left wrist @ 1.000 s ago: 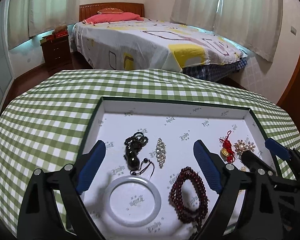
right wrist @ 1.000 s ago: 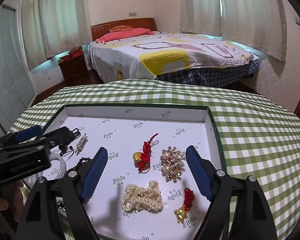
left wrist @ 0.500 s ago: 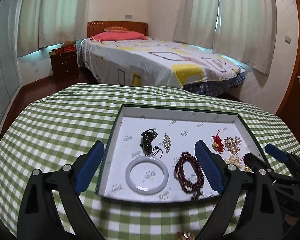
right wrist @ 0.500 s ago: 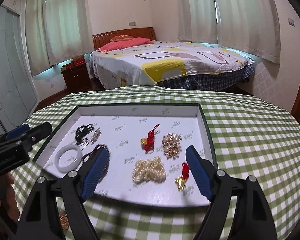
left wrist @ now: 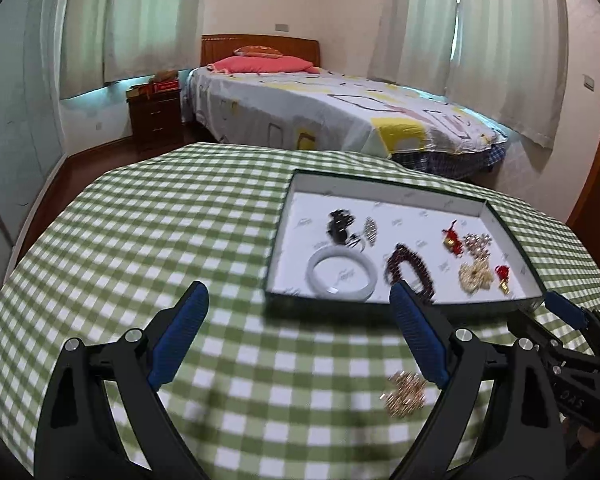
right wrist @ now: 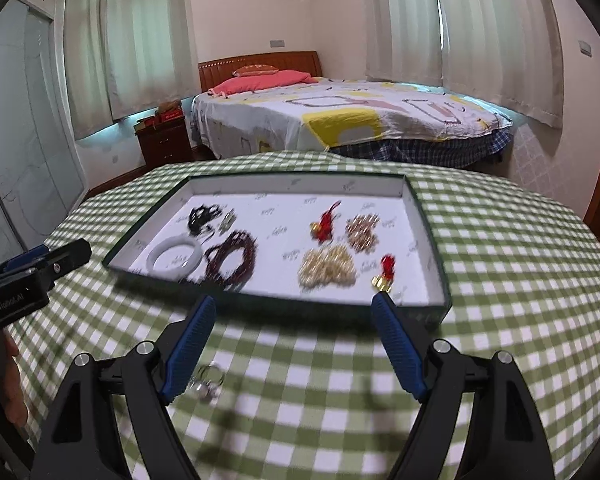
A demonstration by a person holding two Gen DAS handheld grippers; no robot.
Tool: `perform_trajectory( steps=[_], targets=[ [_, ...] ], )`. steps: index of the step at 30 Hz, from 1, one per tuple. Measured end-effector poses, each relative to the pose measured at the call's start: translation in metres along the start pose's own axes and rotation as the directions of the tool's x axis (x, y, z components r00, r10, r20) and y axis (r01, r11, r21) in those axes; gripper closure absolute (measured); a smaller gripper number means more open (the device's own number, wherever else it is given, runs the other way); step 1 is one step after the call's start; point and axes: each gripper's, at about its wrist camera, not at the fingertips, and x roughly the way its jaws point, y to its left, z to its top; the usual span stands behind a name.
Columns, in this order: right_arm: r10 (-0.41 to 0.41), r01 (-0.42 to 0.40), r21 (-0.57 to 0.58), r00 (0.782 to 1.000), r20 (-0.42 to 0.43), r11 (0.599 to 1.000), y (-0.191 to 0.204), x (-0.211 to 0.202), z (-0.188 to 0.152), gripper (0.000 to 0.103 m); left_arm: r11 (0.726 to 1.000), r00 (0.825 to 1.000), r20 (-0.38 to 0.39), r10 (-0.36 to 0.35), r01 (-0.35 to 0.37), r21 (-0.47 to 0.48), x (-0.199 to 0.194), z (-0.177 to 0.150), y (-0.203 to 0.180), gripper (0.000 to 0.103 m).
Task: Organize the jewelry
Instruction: 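Withdraw both open tools from the box toward the last jewelry, then grasp the pearl ring with the right tool while the left tool grasps the gold filigree brooch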
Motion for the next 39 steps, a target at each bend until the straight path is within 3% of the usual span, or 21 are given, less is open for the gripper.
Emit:
perform_trajectory(
  steps=[7,14,21,31,39],
  targets=[
    [0.028,-0.029,-0.029,0.999,-0.036,0.999,0.027,0.001,-0.027,0.026,0.998,0.998,-0.001,0.057,-0.057,-0.002,-0.017,-0.018,0.021,0.013],
    [0.049,-0.055,-0.068,0.995,-0.088,0.996,0.045,0.009,-0.034,0.043,0.995,0.995,-0.016,0.100,-0.100,-0.029,-0.021,-0.030,0.042,0.013],
    [0.051,-0.060,-0.073,0.991,-0.126,0.996,0.046,0.015,-0.037,0.052,0.995,0.995,-0.031,0.090,-0.091,-0.049,-0.019,-0.033,0.046,0.013],
    [0.070,-0.087,-0.087,0.981,-0.182,0.992,0.050,0.022,-0.041,0.079,0.997,0.996,-0.059,0.070,-0.072,-0.025,-0.014,-0.040,0.034,0.013],
    [0.082,-0.100,-0.090,0.980,-0.183,0.991,0.050,0.019,-0.043,0.081,0.998,0.995,-0.074,0.059,-0.061,-0.020,-0.012,-0.045,0.028,0.013]
  ],
)
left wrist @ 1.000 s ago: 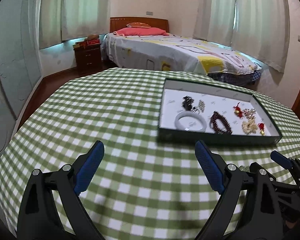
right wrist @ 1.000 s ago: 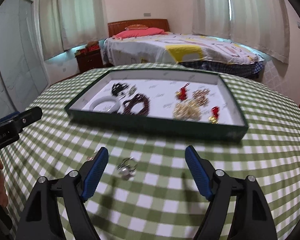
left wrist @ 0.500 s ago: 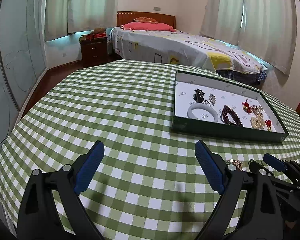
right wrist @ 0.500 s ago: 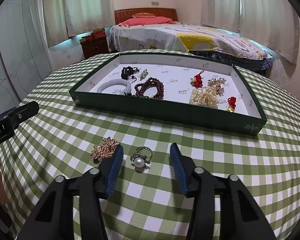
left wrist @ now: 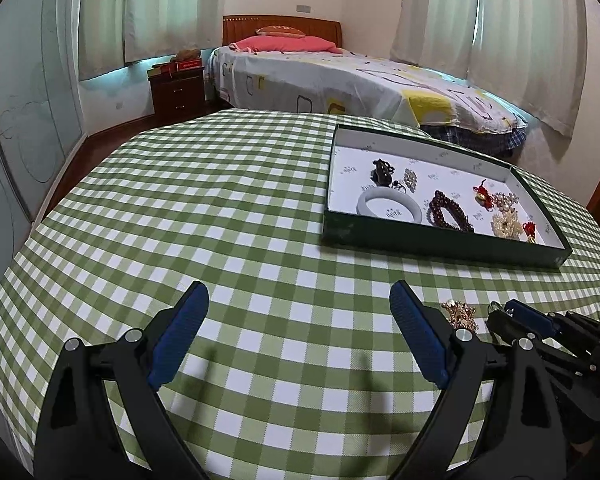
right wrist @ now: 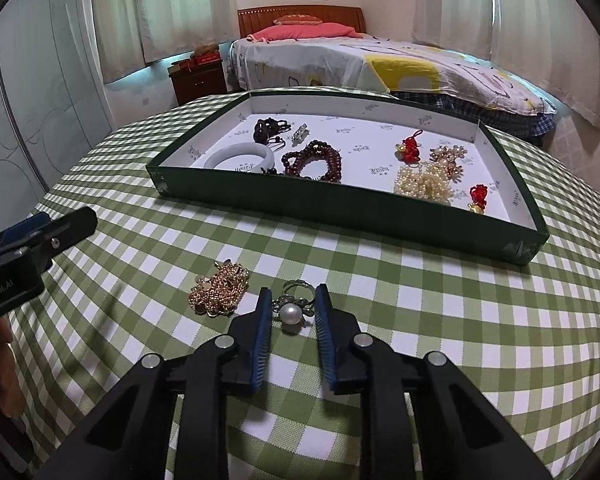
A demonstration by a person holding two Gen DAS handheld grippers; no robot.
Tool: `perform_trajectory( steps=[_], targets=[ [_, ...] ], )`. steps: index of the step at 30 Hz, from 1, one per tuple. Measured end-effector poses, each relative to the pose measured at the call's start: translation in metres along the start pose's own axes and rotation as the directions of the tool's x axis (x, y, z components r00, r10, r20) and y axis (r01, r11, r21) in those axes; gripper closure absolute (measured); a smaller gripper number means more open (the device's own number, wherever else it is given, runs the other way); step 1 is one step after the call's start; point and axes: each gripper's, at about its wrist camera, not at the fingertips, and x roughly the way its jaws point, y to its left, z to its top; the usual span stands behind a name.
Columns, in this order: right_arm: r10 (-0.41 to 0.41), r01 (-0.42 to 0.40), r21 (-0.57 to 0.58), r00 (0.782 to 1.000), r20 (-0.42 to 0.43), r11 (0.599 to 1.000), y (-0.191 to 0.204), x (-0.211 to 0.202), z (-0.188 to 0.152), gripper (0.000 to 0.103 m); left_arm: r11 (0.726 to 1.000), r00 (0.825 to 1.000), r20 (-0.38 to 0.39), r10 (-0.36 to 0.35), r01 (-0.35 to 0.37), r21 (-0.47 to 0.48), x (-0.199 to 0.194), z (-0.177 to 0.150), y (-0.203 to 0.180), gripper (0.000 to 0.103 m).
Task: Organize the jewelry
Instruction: 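Grasp the pearl ring with the right tool while the left tool grasps the gold filigree brooch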
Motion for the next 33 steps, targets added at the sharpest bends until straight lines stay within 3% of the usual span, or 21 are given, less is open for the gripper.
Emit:
perform_trajectory(
  steps=[10,22,26,33],
  targets=[
    [-0.011,0.010,0.020,1.000,0.029,1.000,-0.015,-0.011,0.001,0.081,0.999,0.999,-0.024,-0.044,0.045,0.022,0.003,-0.006,-0.021,0.013],
    [-0.076,0.068,0.105,0.994,0.075,0.992,-0.069,-0.031,-0.002,0.081,0.987,0.989,-0.087,-0.123,0.131,0.096,0.017,-0.014,-0.079,0.013],
    [-0.087,0.075,0.136,0.993,0.082,0.988,-0.085,-0.035,-0.006,0.081,0.983,0.987,-0.105,-0.123,0.135,0.122,0.024,-0.016,-0.095,0.016],
    [-0.077,0.061,0.170,0.993,0.091,0.984,-0.095,-0.036,-0.008,0.081,0.979,0.979,-0.156,-0.130,0.152,0.139,0.038,-0.020,-0.107,0.030]
  ],
)
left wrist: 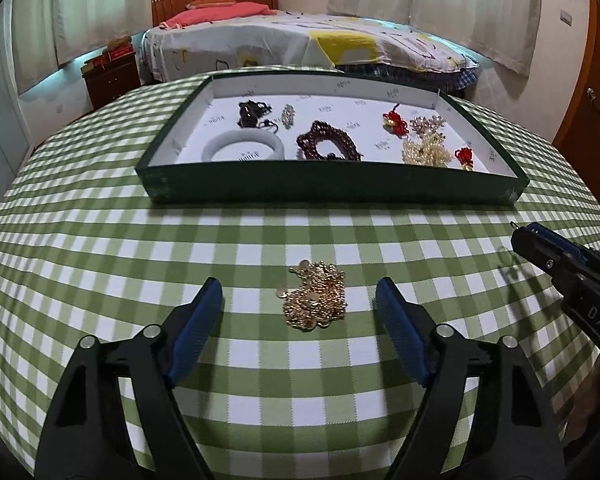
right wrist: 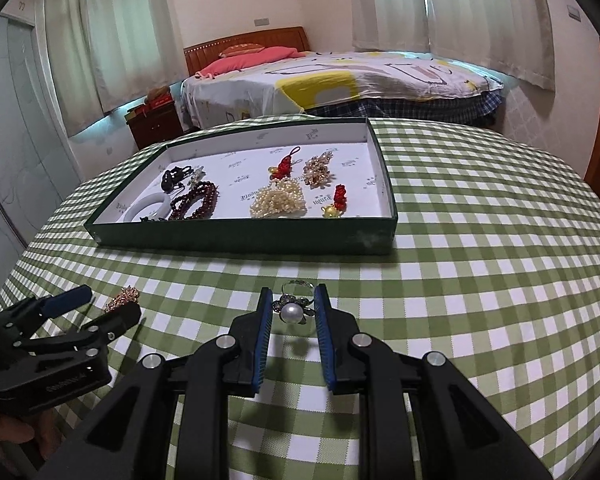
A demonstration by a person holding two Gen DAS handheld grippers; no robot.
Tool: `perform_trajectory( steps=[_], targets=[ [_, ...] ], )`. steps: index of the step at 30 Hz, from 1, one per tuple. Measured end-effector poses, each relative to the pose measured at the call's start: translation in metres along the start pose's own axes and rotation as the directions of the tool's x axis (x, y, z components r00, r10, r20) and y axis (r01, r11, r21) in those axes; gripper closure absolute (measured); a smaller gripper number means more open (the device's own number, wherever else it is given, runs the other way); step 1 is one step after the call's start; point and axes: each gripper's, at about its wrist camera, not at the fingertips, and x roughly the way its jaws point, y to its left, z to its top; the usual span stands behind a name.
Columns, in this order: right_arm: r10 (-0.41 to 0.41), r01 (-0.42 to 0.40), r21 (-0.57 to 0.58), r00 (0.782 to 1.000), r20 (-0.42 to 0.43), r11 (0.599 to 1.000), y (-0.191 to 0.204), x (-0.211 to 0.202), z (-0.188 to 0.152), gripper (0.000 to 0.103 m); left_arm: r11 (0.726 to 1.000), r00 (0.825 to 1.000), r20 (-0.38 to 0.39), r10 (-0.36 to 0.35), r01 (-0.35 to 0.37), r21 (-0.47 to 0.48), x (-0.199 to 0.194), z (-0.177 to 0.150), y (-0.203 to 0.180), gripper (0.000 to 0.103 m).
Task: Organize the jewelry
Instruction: 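Grasp the pearl ring with the right tool while the left tool grasps the gold filigree brooch, then carry the filigree brooch into the box and open the left tool while the right tool releases the ring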
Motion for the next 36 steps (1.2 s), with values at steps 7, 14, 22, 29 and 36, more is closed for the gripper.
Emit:
perform_trajectory(
  steps=[7,14,22,29,36],
  targets=[
    [0.009,-0.009,0.004,1.000,-0.001,1.000,0.0001,0.0013,-0.0011,0.081,1.000,1.000,0.014,-0.007,0.006,0.021,-0.0012,-0.0009,-0.0008,0.047],
    [0.011,-0.011,0.009,1.000,-0.006,1.000,0.0003,0.0023,-0.0022,0.081,0.999,0.999,0.029,-0.022,0.021,0.046,-0.0038,-0.0027,-0.0022,0.078],
    [0.015,-0.015,0.006,1.000,-0.014,1.000,0.0021,0.0041,-0.0046,0.081,0.999,0.999,0.028,-0.037,0.036,0.036,-0.0040,-0.0017,0.0009,0.086],
    [0.015,-0.015,0.006,1.000,-0.015,1.000,0.0018,0.0042,-0.0048,0.081,0.999,0.999,0.030,-0.039,0.038,0.026,-0.0045,-0.0018,0.0033,0.087],
    [0.013,-0.013,0.005,1.000,-0.019,1.000,0.0020,0.0053,-0.0065,0.081,0.998,0.998,0.033,-0.057,0.056,0.016,-0.0057,-0.0026,0.0073,0.087]
  ],
)
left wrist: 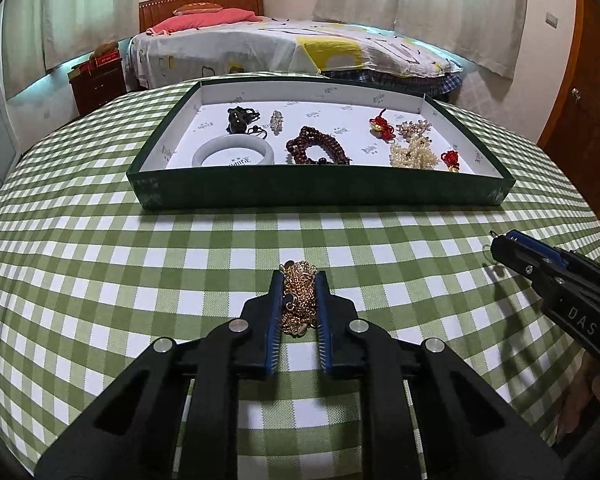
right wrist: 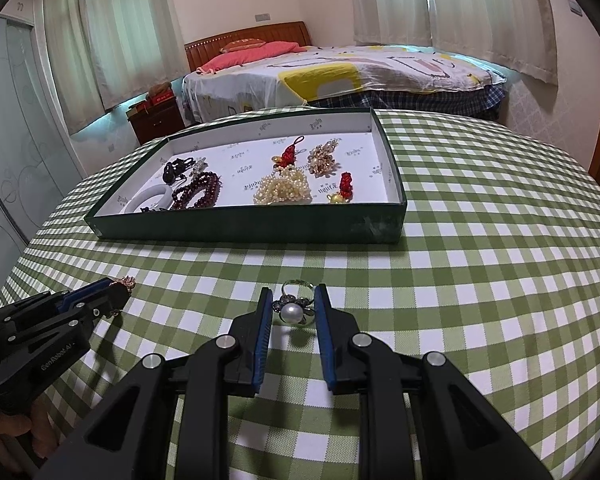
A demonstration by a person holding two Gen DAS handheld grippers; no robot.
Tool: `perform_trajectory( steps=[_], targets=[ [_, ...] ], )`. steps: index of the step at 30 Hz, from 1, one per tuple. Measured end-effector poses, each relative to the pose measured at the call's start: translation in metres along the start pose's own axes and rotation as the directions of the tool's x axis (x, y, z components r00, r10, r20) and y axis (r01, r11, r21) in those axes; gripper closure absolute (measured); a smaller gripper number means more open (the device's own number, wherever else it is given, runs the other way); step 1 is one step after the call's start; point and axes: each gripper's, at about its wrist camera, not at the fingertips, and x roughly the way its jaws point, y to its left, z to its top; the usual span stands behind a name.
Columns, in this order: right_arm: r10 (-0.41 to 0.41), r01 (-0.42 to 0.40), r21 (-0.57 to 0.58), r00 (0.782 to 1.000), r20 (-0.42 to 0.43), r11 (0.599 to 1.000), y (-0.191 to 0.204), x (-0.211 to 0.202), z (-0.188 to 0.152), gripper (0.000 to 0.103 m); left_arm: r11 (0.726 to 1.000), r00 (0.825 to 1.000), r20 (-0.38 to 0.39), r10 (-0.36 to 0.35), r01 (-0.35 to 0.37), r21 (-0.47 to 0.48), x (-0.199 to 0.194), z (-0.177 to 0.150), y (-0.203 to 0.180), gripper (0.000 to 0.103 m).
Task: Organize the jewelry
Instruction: 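Carry the filigree brooch into the box and open the left tool while the right tool releases the ring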
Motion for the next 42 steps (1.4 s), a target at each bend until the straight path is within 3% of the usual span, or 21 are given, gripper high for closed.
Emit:
perform_trajectory(
  steps=[25,34,42],
  targets=[
    [-0.007,0.007,-0.008,1.000,0.020,1.000,0.003,-0.005,0.003,0.081,1.000,0.999,0.025,0.019,-0.019,-0.020,-0.007,0.009,0.013,0.088],
    [0.015,-0.015,-0.002,0.998,0.060,1.000,0.007,-0.017,0.017,0.081,1.000,0.995,0.101,0.000,0.002,-0.014,-0.032,0.028,0.012,0.088],
    [0.031,-0.026,-0.033,0.990,0.140,0.999,0.016,-0.030,0.054,0.081,1.000,0.979,0.203,-0.031,0.031,0.002,-0.052,0.069,0.008,0.088]
  ],
)
